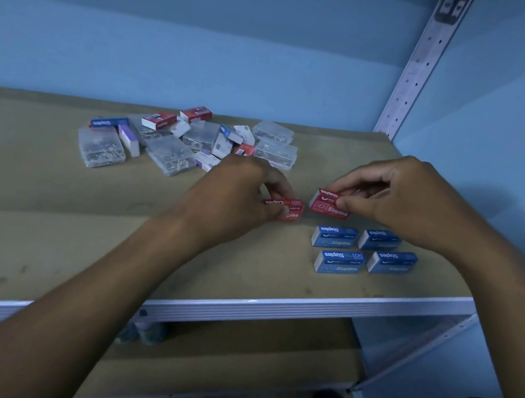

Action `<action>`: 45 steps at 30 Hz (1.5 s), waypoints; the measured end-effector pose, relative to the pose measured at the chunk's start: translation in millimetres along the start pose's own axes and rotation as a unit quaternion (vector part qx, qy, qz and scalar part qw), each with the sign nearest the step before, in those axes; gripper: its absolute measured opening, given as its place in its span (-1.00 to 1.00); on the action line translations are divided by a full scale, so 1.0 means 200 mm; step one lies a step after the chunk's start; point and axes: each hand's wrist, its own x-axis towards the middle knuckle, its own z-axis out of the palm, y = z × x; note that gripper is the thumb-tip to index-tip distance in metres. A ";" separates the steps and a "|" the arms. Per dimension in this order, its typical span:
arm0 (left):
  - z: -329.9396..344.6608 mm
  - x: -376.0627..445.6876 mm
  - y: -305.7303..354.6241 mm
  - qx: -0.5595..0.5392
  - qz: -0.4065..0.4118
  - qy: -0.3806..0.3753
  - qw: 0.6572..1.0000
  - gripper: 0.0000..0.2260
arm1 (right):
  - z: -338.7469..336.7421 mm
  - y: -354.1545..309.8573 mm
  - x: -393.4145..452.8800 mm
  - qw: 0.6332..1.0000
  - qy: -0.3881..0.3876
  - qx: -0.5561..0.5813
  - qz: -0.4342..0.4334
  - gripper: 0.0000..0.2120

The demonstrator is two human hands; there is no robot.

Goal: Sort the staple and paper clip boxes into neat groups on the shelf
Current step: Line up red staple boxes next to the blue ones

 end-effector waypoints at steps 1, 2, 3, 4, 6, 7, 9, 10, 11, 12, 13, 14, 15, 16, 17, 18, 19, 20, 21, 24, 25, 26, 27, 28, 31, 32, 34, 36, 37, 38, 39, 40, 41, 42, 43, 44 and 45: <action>-0.02 -0.03 0.00 0.002 -0.001 -0.004 1.000 -0.83 | 0.02 -0.02 -0.01 1.000 -0.008 0.003 -0.003 -0.84; -0.05 -0.05 0.00 0.003 -0.002 -0.007 1.000 -0.83 | 0.03 -0.04 -0.01 1.000 -0.015 0.003 -0.008 -0.84; -0.06 -0.07 -0.01 0.006 -0.005 -0.011 1.000 -0.83 | 0.05 -0.06 -0.02 1.000 -0.022 -0.002 -0.017 -0.84; -0.08 -0.09 -0.01 0.007 -0.008 -0.014 1.000 -0.83 | 0.06 -0.08 -0.02 0.999 -0.030 -0.012 -0.027 -0.84; -0.12 -0.14 -0.01 0.006 -0.015 -0.017 1.000 -0.83 | 0.08 -0.10 -0.03 0.998 -0.044 -0.028 -0.044 -0.83; -0.13 -0.16 -0.01 0.006 -0.017 -0.017 1.000 -0.84 | 0.09 -0.11 -0.03 0.997 -0.049 -0.031 -0.050 -0.83; -0.16 -0.20 -0.02 0.008 -0.018 -0.019 1.000 -0.84 | 0.10 -0.12 -0.04 0.996 -0.055 -0.036 -0.061 -0.83; -0.18 -0.22 -0.01 0.009 -0.019 -0.021 1.000 -0.84 | 0.11 -0.13 -0.05 0.995 -0.058 -0.039 -0.065 -0.83; -0.19 -0.24 -0.01 0.010 -0.021 -0.022 0.999 -0.84 | 0.12 -0.14 -0.06 0.995 -0.061 -0.039 -0.068 -0.84; -0.20 -0.26 -0.01 0.007 -0.025 -0.025 0.999 -0.85 | 0.12 -0.15 -0.06 0.995 -0.065 -0.039 -0.070 -0.84; -0.21 -0.27 -0.01 0.003 -0.030 -0.028 0.999 -0.85 | 0.13 -0.16 -0.07 0.994 -0.072 -0.038 -0.072 -0.84; -0.22 -0.28 -0.01 -0.002 -0.034 -0.032 0.999 -0.85 | 0.13 -0.18 -0.08 0.993 -0.079 -0.038 -0.074 -0.84; -0.22 -0.30 -0.01 -0.005 -0.036 -0.034 0.999 -0.85 | 0.13 -0.19 -0.09 0.992 -0.086 -0.040 -0.078 -0.84; -0.23 -0.31 -0.01 -0.006 -0.037 -0.035 0.999 -0.85 | 0.14 -0.20 -0.10 0.992 -0.093 -0.043 -0.080 -0.84; -0.23 -0.32 0.00 -0.007 -0.039 -0.036 0.999 -0.85 | 0.14 -0.20 -0.10 0.991 -0.099 -0.043 -0.078 -0.84; -0.23 -0.33 0.00 -0.010 -0.041 -0.038 0.998 -0.85 | 0.14 -0.21 -0.11 0.991 -0.106 -0.043 -0.076 -0.83; -0.23 -0.34 0.00 -0.011 -0.043 -0.041 0.998 -0.85 | 0.14 -0.21 -0.11 0.990 -0.112 -0.044 -0.073 -0.83; -0.23 -0.35 0.00 -0.011 -0.045 -0.045 0.998 -0.84 | 0.15 -0.21 -0.12 0.989 -0.116 -0.048 -0.072 -0.83; -0.23 -0.35 0.00 -0.010 -0.046 -0.050 0.998 -0.84 | 0.15 -0.22 -0.12 0.989 -0.120 -0.053 -0.071 -0.83; -0.22 -0.36 0.01 -0.009 -0.045 -0.056 0.997 -0.85 | 0.14 -0.22 -0.13 0.987 -0.133 -0.062 -0.073 -0.82; -0.22 -0.36 0.01 -0.008 -0.045 -0.057 0.997 -0.85 | 0.15 -0.22 -0.13 0.986 -0.137 -0.064 -0.075 -0.82; -0.22 -0.37 0.01 -0.007 -0.046 -0.059 0.997 -0.85 | 0.15 -0.22 -0.13 0.985 -0.140 -0.065 -0.077 -0.81; -0.21 -0.37 0.01 -0.005 -0.049 -0.062 0.997 -0.85 | 0.15 -0.23 -0.14 0.985 -0.143 -0.065 -0.077 -0.81; -0.21 -0.37 0.01 -0.004 -0.052 -0.066 0.996 -0.85 | 0.15 -0.23 -0.14 0.985 -0.144 -0.064 -0.076 -0.82; -0.20 -0.38 0.01 -0.001 -0.059 -0.071 0.996 -0.84 | 0.15 -0.23 -0.13 0.984 -0.149 -0.068 -0.075 -0.82; -0.20 -0.37 0.01 0.000 -0.059 -0.073 0.996 -0.84 | 0.15 -0.23 -0.13 0.983 -0.150 -0.069 -0.076 -0.82; -0.21 -0.37 0.01 -0.001 -0.060 -0.075 0.995 -0.84 | 0.15 -0.23 -0.13 0.983 -0.151 -0.067 -0.077 -0.82; -0.22 -0.38 0.01 -0.001 -0.059 -0.078 0.995 -0.84 | 0.16 -0.23 -0.13 0.983 -0.152 -0.068 -0.076 -0.81; -0.22 -0.38 0.00 0.000 -0.058 -0.081 0.995 -0.83 | 0.16 -0.22 -0.13 0.983 -0.153 -0.070 -0.075 -0.81; -0.22 -0.38 0.01 0.001 -0.056 -0.084 0.995 -0.83 | 0.16 -0.22 -0.13 0.982 -0.156 -0.071 -0.075 -0.81; -0.22 -0.38 0.01 0.002 -0.054 -0.087 0.995 -0.82 | 0.16 -0.22 -0.12 0.982 -0.158 -0.071 -0.074 -0.82; -0.23 -0.38 0.01 0.002 -0.055 -0.090 0.994 -0.82 | 0.15 -0.22 -0.12 0.982 -0.160 -0.070 -0.072 -0.83; -0.23 -0.38 0.01 -0.001 -0.057 -0.090 0.994 -0.82 | 0.15 -0.21 -0.12 0.982 -0.161 -0.065 -0.069 -0.84; -0.23 -0.37 0.01 -0.006 -0.060 -0.090 0.994 -0.82 | 0.15 -0.21 -0.12 0.983 -0.159 -0.058 -0.066 -0.85; -0.23 -0.37 0.01 -0.011 -0.061 -0.090 0.994 -0.83 | 0.14 -0.21 -0.13 0.985 -0.154 -0.049 -0.062 -0.86; -0.23 -0.37 0.01 -0.013 -0.059 -0.090 0.994 -0.83 | 0.13 -0.21 -0.13 0.987 -0.146 -0.041 -0.060 -0.88; -0.23 -0.37 0.00 -0.013 -0.056 -0.091 0.994 -0.83 | 0.12 -0.20 -0.13 0.988 -0.137 -0.034 -0.058 -0.89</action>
